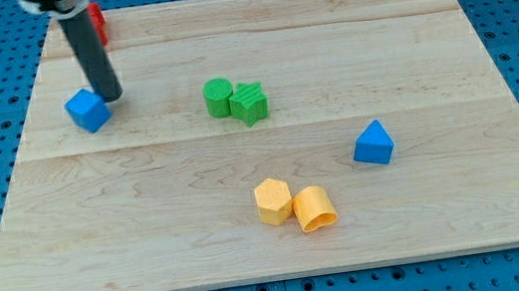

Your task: Move the blue cube closer to blue cube

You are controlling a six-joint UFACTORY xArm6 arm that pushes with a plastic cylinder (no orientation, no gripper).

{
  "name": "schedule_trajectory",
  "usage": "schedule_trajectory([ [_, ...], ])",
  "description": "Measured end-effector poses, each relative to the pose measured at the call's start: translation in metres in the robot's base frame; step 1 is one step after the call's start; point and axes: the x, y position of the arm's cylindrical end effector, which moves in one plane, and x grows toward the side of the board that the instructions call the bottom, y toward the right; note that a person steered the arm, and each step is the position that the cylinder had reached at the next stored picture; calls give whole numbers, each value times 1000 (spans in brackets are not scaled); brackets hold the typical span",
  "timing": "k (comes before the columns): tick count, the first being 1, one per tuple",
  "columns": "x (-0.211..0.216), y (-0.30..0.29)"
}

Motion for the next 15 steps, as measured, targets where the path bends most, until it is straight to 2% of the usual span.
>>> schedule_trajectory([
  [1, 16, 33],
  [2, 66, 125],
  [4, 54, 323],
  [5, 99, 349],
  [6, 129, 278],
  [7, 113, 192],
  [8, 103, 302],
  [9, 146, 300],
  [10, 157, 232],
  [11, 142, 126],
  [12, 100, 85],
  [13, 102, 187],
  [14, 85, 192],
  [15, 65, 97],
])
